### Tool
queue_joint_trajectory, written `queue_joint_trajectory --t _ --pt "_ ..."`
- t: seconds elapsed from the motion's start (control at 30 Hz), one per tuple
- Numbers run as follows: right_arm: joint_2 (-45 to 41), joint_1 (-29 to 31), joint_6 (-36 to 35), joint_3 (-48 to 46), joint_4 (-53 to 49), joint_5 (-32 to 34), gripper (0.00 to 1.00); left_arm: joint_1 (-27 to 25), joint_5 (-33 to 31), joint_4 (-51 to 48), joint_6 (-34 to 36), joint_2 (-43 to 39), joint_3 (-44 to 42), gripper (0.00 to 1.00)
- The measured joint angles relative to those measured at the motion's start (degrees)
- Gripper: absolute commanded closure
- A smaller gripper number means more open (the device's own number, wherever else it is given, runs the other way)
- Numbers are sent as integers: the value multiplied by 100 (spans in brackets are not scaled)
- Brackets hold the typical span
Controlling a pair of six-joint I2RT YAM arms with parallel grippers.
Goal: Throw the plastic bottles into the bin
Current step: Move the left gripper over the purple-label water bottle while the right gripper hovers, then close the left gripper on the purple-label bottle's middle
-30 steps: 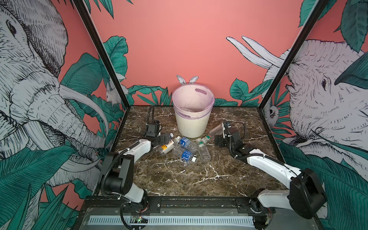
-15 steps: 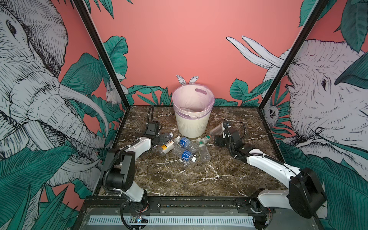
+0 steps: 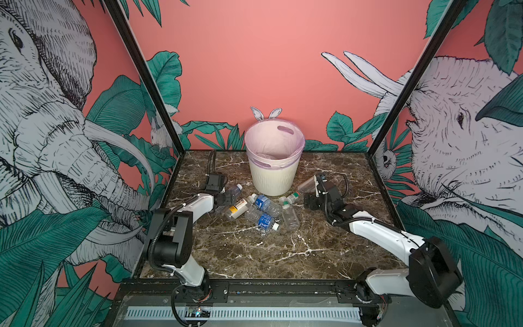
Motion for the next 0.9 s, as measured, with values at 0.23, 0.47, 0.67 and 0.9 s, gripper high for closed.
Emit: queue_joint_trajectory --t 0.23,0.47,0.67,0.9 --pt "2 0 0 0 0 -20 6 20 24 -4 -31 33 39 29" --pt "2 0 0 0 0 -17 6 20 33 -17 -46 284 278 23" --pt "4 0 0 0 0 -17 6 20 79 -74 -46 581 542 23" --pt "2 0 -2 0 -2 -15 6 20 136 -216 -46 804 743 23"
